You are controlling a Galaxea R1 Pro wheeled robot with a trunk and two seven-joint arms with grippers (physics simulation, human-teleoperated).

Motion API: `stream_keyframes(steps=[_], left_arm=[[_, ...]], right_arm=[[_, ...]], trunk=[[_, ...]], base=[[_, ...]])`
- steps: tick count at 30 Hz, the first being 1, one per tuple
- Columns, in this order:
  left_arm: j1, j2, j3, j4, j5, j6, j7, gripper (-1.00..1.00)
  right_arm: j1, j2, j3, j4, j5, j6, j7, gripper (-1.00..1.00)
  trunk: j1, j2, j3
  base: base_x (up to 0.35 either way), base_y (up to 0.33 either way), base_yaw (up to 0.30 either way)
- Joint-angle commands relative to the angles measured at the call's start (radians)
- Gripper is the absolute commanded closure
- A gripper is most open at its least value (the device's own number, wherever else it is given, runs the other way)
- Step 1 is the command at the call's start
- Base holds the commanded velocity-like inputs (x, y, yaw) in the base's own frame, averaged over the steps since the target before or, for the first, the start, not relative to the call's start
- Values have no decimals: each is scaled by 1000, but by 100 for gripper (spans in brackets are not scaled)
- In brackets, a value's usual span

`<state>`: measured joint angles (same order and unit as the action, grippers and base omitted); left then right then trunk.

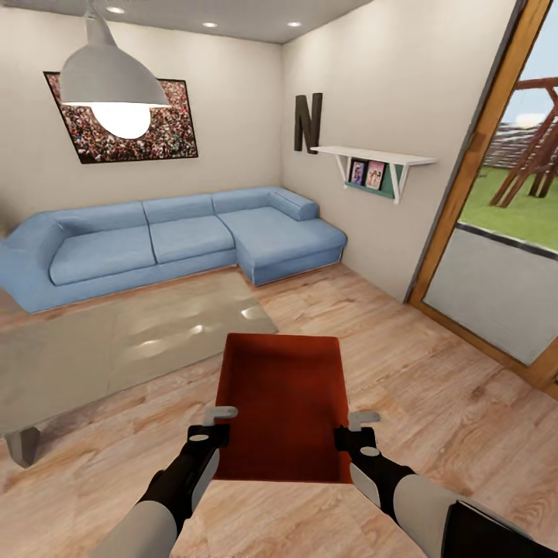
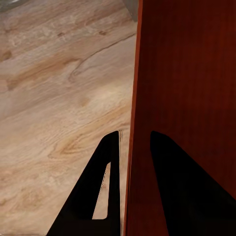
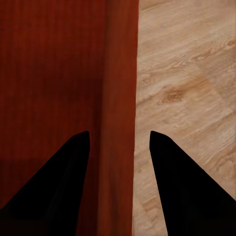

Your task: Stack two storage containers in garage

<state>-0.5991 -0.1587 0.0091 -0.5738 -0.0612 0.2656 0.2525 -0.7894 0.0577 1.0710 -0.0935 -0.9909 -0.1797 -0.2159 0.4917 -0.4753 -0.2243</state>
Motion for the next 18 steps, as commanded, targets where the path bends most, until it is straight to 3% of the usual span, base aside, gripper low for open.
stream_keyframes(steps=[1, 18], left_arm=[[-1, 1, 2, -3, -22, 9, 7, 100], [-1, 1, 2, -4, -22, 9, 7, 100]], right_arm=[[-1, -1, -3, -2, -9, -1, -3, 100], [-1, 0, -3, -1, -9, -1, -3, 100]], trunk=[[0, -2, -2], [0, -2, -2]], base=[[0, 0, 300], [0, 0, 300]])
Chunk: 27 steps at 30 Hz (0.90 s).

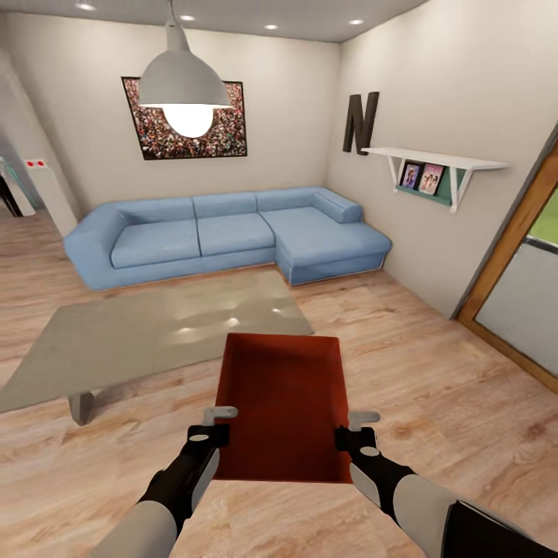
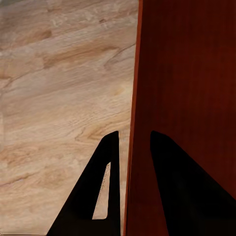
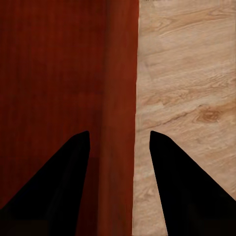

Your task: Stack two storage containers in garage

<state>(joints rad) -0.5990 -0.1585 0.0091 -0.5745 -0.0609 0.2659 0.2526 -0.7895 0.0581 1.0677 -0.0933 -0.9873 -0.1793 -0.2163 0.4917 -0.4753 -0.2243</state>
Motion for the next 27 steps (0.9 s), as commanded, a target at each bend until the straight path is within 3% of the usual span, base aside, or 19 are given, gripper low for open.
stream_keyframes(steps=[1, 27], left_arm=[[-1, 1, 2, -4, -22, 9, 7, 100], [-1, 1, 2, -4, -22, 9, 7, 100]], right_arm=[[0, -1, 0, -1, -13, -1, -3, 100], [0, -1, 0, -1, -13, -1, -3, 100]], trunk=[[0, -2, -2], [0, -2, -2]], base=[[0, 0, 300], [0, 0, 300]])
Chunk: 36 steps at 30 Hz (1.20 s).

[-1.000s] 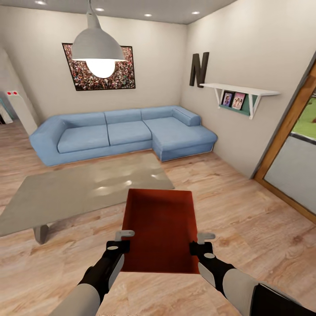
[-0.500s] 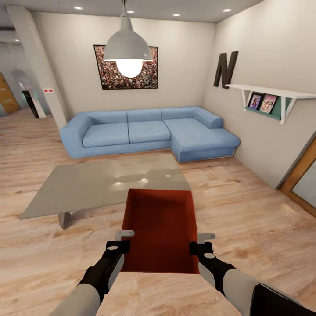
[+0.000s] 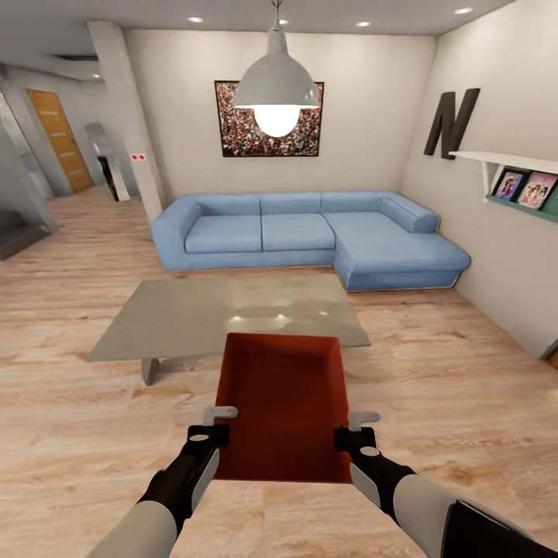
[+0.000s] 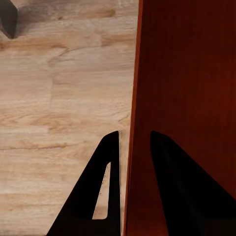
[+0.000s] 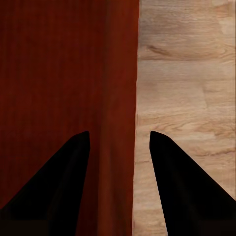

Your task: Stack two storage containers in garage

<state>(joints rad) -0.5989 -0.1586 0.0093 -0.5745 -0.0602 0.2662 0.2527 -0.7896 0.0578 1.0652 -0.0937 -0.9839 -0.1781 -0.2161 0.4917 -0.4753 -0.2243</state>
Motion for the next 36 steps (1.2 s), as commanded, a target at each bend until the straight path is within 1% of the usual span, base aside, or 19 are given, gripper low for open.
stream_keyframes(steps=[1, 36], left_arm=[[-1, 1, 1, -4, -23, 8, 7, 100], [-1, 0, 1, -4, -23, 8, 7, 100]], right_arm=[[0, -1, 2, 0, -16, -2, -3, 100], [0, -1, 2, 0, -16, -3, -3, 100]], trunk=[[0, -2, -2], [0, -2, -2]], base=[[0, 0, 300], [0, 0, 300]])
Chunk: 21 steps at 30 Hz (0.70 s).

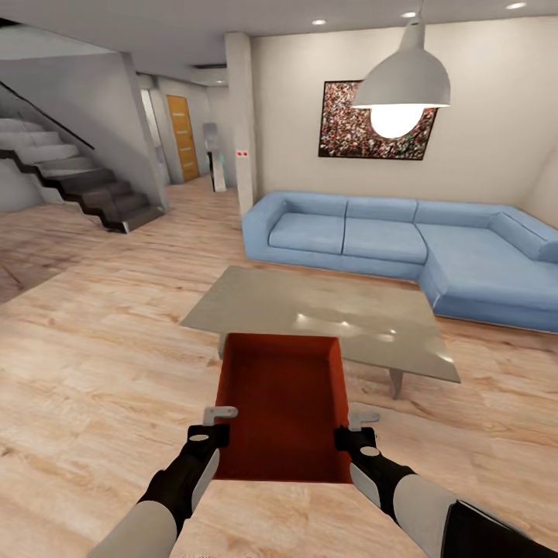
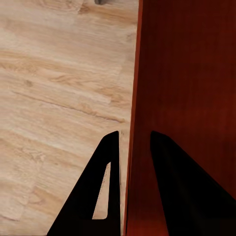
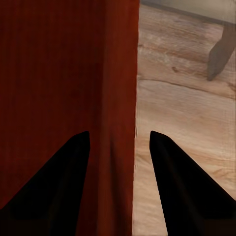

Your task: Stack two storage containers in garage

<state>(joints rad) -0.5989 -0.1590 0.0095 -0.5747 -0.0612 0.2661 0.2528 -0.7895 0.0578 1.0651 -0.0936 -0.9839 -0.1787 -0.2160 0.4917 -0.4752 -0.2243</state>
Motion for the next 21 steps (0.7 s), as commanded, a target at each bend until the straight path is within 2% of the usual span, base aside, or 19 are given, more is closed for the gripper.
stream_keyframes(steps=[1, 21], left_arm=[[-1, 1, 1, -4, -22, 9, 6, 100], [-1, -1, 1, -4, -22, 10, 6, 100]], right_arm=[[0, -1, 3, 0, -16, -2, -3, 100], [0, -1, 3, 0, -16, -2, -3, 100]], trunk=[[0, -2, -2], [0, -2, -2]], base=[[0, 0, 300], [0, 0, 300]])
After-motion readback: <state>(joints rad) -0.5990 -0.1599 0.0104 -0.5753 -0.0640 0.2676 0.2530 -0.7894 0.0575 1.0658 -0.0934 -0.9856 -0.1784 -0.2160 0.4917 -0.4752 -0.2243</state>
